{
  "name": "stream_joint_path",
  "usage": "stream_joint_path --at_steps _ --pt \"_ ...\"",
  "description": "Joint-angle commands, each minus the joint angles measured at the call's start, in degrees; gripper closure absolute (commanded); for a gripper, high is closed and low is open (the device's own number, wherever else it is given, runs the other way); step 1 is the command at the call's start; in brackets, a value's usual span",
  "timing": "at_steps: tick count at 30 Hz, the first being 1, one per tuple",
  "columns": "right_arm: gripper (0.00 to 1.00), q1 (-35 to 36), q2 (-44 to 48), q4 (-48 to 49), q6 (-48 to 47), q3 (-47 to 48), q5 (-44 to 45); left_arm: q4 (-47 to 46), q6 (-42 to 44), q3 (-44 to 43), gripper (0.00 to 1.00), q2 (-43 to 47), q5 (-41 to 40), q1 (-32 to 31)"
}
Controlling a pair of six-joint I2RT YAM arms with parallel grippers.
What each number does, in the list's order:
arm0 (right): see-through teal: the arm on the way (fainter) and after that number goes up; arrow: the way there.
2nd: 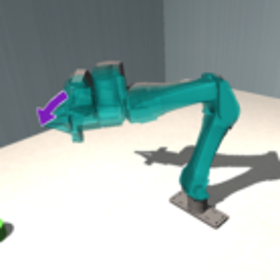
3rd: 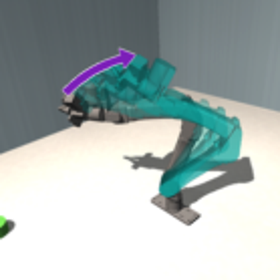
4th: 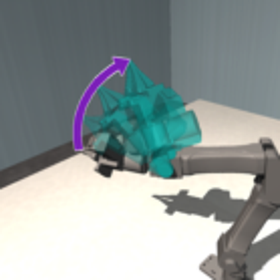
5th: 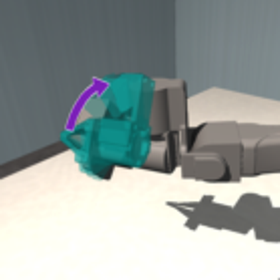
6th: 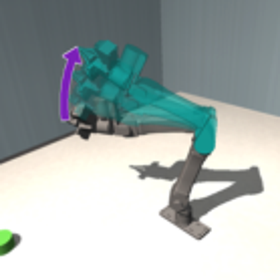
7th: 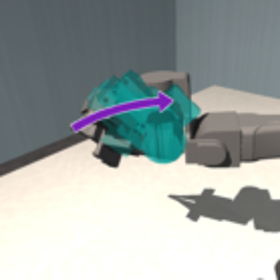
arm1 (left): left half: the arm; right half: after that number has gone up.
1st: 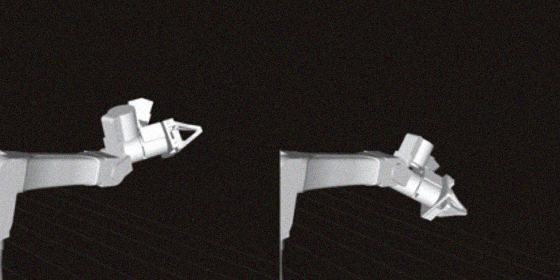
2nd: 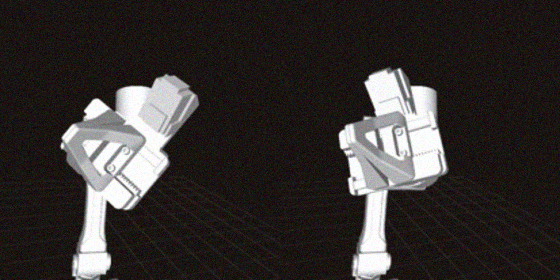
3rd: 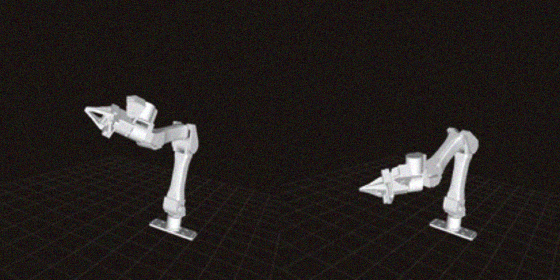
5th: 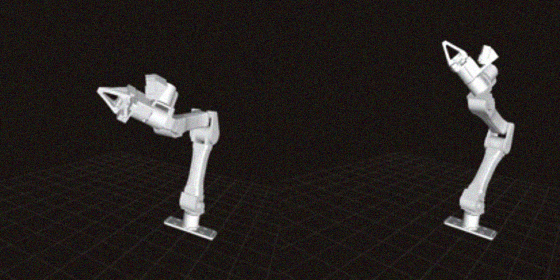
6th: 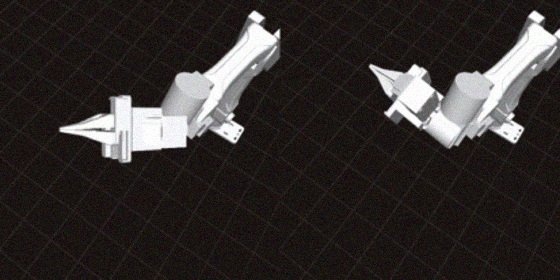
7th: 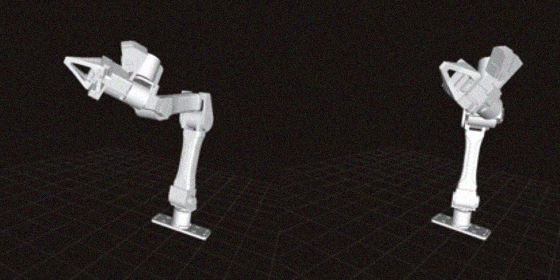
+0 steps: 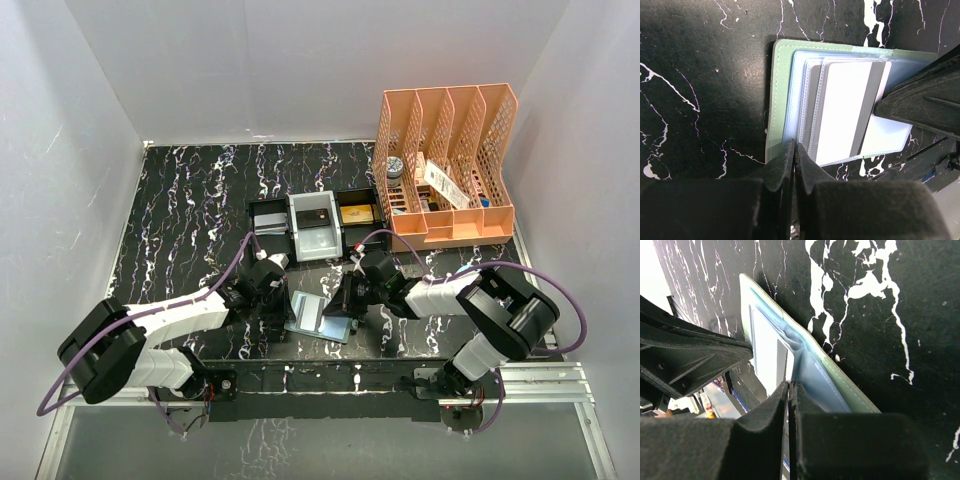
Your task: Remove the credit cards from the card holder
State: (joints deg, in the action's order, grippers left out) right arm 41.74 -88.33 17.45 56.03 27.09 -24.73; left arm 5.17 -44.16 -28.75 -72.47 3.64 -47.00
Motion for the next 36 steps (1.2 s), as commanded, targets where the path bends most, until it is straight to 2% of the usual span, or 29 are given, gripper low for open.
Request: stream_joint_path --at_steps 1,5,9,13,17,22,25,28,36 --pt "1.0 -1.0 1.7 0.4 -1.7 -0.8 -0.4 4.9 0.6 1.6 1.0 -0.6 -1.2 -0.2" --pt "1.0 -1.0 1.4 0.0 -2.6 -0.6 -0.9 4.6 0.7 1.3 1.0 0.4 -0.9 -0.3" --pt "1.0 -1.7 2.3 -5.9 -6.5 0.9 0.3 6.2 0.8 0.6 1.0 1.9 -2.1 -0.3" --pt "1.0 -2.6 3.4 -5.5 -6.3 0.2 -0.7 6.2 0.5 0.5 0.99 3.7 -2.4 -0.3" --pt "1.0 -2.6 2.8 -4.5 -5.8 0.3 -1.5 5.4 0.4 -0.5 0.87 6.4 -1.4 -0.3" --pt "1.0 -2.6 1.8 -4.2 -5.4 0.6 -1.6 3.9 0.8 -3.1 0.65 9.1 0.5 -0.3" --pt "1.0 -2.6 1.6 -4.6 -5.4 0.9 -1.4 0.9 1.1 -3.7 0.56 10.0 2.5 -0.2" --pt "1.0 -2.6 1.6 -4.9 -5.4 0.6 -0.5 -1.5 1.9 -5.0 0.52 9.0 4.9 -0.3" --pt "1.0 -2.6 0.7 -2.8 -3.9 -0.5 -0.5 -4.1 3.9 -8.9 0.51 0.3 9.0 -0.8"
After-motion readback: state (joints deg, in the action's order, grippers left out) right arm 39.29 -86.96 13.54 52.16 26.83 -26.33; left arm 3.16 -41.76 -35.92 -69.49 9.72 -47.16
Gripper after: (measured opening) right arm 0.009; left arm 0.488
